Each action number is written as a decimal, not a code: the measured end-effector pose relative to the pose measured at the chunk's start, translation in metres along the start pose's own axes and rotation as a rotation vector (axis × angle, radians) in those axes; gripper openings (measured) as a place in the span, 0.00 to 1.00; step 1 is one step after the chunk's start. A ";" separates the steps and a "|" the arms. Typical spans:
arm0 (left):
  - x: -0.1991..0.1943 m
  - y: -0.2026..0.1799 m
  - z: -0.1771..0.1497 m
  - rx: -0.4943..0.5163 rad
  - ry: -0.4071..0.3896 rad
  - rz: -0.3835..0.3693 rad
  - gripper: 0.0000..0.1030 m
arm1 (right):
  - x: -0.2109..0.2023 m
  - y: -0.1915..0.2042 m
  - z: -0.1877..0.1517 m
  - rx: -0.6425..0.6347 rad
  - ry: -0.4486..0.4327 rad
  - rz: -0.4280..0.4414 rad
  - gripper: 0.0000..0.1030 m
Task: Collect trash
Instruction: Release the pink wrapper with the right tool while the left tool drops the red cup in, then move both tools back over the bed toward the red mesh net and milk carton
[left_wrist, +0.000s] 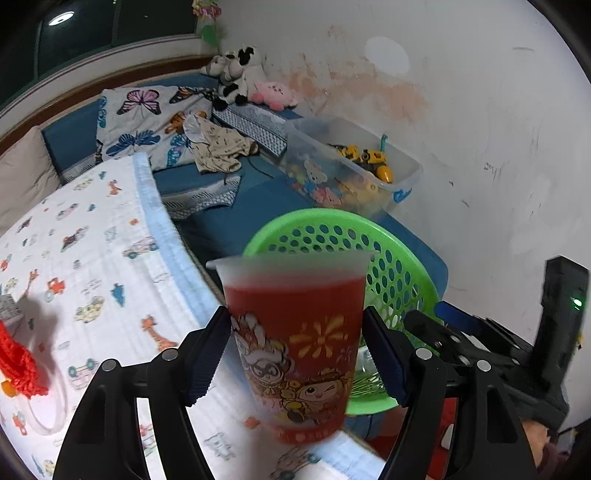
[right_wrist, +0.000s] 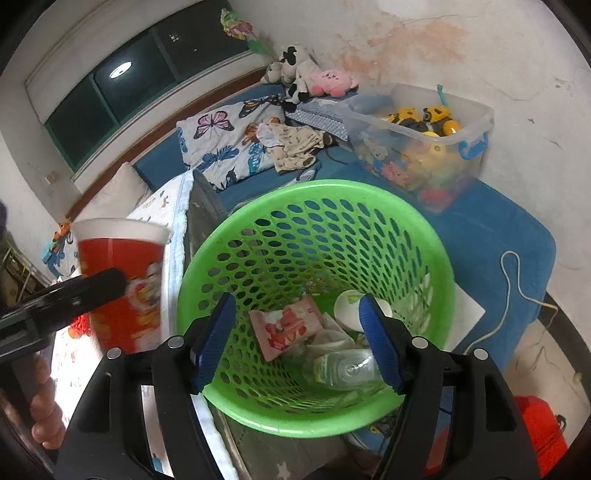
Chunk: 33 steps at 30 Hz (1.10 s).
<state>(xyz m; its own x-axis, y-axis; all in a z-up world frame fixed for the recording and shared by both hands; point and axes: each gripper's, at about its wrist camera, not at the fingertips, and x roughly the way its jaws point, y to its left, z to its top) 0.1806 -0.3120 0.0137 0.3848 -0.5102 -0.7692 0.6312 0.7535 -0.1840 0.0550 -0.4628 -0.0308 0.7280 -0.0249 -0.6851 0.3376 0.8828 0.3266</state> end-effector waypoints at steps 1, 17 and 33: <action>0.003 -0.003 0.001 0.004 0.000 -0.001 0.68 | -0.002 -0.002 0.000 0.004 -0.002 -0.001 0.69; 0.039 -0.016 -0.002 0.010 0.074 -0.023 0.78 | -0.008 -0.018 -0.006 0.026 -0.009 -0.013 0.69; -0.021 0.041 -0.044 -0.060 -0.007 0.047 0.78 | -0.006 0.030 -0.019 -0.055 0.016 0.048 0.69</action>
<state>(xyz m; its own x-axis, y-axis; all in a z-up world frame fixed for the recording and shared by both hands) 0.1693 -0.2522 -0.0045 0.4182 -0.4766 -0.7733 0.5709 0.8001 -0.1843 0.0489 -0.4271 -0.0294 0.7332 0.0253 -0.6796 0.2689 0.9071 0.3238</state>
